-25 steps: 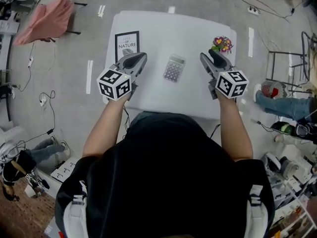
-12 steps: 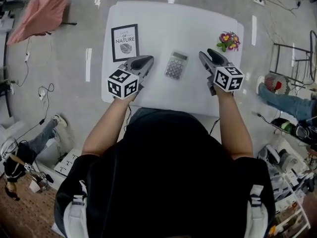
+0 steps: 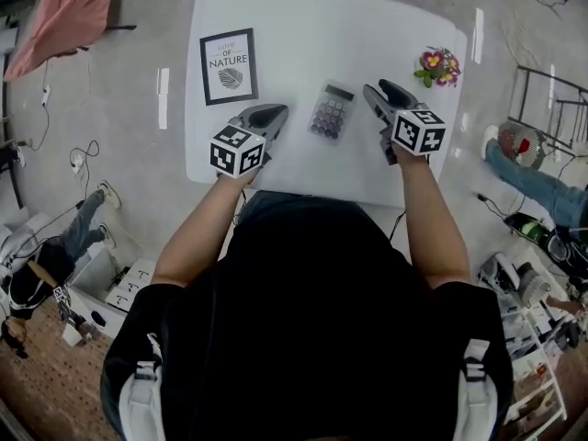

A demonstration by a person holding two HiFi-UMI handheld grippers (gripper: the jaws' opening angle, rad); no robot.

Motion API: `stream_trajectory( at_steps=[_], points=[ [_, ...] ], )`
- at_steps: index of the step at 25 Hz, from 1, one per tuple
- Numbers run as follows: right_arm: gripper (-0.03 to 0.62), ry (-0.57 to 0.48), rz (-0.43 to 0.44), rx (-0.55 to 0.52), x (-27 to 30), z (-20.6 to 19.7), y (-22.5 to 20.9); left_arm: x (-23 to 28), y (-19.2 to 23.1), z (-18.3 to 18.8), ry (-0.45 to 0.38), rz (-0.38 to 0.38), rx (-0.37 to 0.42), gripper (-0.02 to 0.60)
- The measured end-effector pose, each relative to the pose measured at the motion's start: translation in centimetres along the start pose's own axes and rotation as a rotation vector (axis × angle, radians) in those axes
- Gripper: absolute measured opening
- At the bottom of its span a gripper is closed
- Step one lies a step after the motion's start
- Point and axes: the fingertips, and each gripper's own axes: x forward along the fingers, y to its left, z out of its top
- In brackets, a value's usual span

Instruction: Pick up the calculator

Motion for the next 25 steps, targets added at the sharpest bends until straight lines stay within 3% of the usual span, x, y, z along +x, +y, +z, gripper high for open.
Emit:
stream_trajectory(
  at_steps=[11,25],
  points=[
    [0.210,0.092,0.077,0.036,4.5,-3.1,-0.1,3.2,1.2,-5.1,0.103,-0.052,-0.077,0.017],
    [0.209,0.328,0.173,-0.064,8.0,-6.7,-0.3,6.7,0.2,-11.3,0.267,-0.122,-0.153,0.017]
  ],
)
